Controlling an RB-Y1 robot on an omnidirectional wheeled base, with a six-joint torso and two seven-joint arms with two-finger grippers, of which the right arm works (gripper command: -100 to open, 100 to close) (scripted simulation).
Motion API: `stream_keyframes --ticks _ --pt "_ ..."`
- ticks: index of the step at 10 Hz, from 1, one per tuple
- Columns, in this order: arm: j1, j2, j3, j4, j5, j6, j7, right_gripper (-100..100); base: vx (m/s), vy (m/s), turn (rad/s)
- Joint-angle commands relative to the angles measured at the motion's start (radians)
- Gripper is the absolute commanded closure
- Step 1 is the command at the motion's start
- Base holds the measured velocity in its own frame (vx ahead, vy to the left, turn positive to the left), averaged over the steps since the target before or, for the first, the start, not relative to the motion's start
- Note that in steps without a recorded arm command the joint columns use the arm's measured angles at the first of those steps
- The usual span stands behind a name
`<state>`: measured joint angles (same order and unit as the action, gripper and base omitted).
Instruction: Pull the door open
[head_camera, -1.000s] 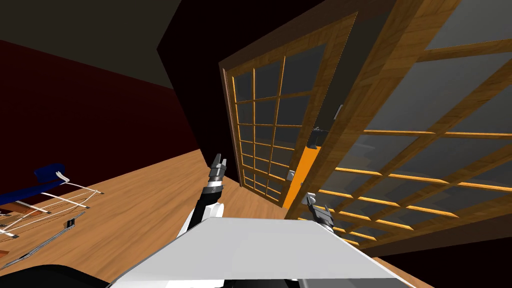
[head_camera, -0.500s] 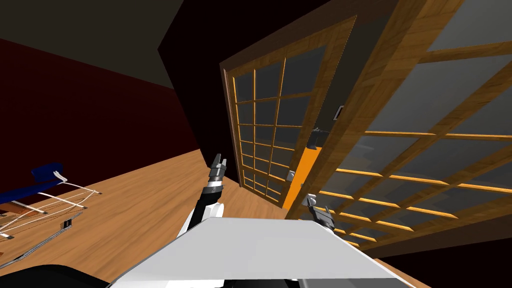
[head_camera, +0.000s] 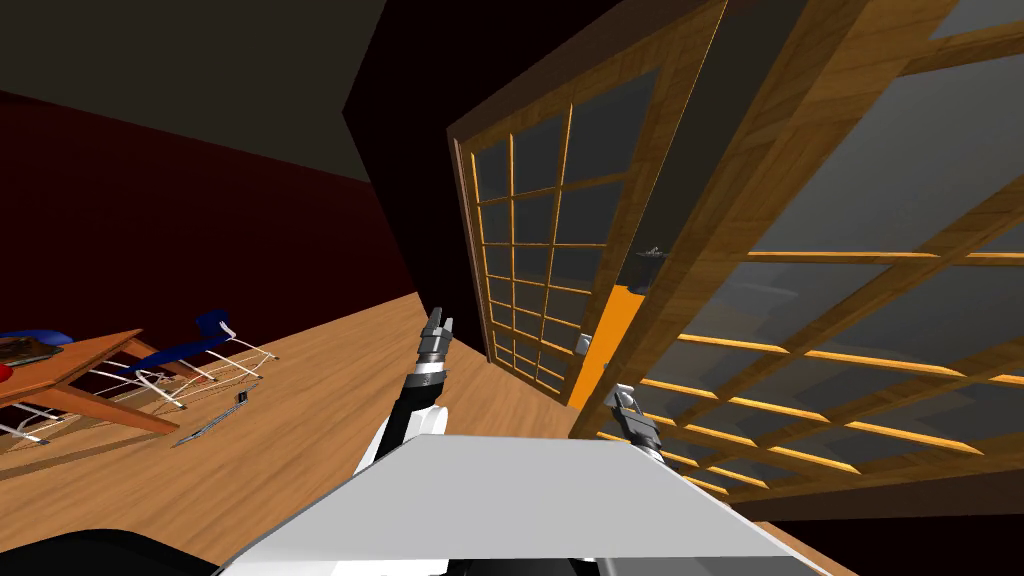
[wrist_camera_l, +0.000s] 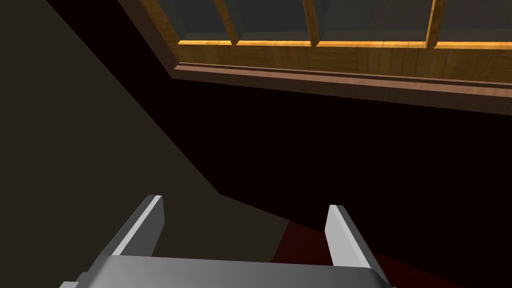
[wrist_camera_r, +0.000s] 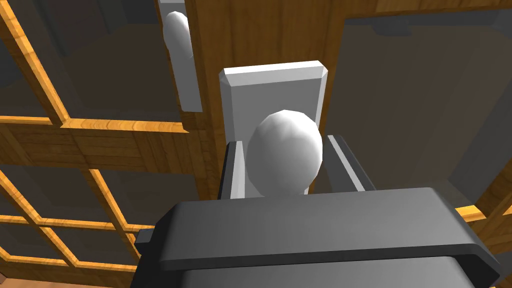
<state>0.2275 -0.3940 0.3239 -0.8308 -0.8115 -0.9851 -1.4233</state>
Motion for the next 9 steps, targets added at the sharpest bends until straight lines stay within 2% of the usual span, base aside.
stream_keyframes --ticks 1,8,9 --pt "0.017 -0.031 0.022 0.000 0.010 -0.009 -0.028 100 -0.199 -0.052 0.158" --pt "0.036 -0.131 0.154 -0.056 0.081 -0.073 -0.147 100 -0.227 -0.057 0.167" --pt "0.036 -0.121 0.144 -0.054 0.075 -0.061 -0.134 100 -0.117 -0.023 0.046"
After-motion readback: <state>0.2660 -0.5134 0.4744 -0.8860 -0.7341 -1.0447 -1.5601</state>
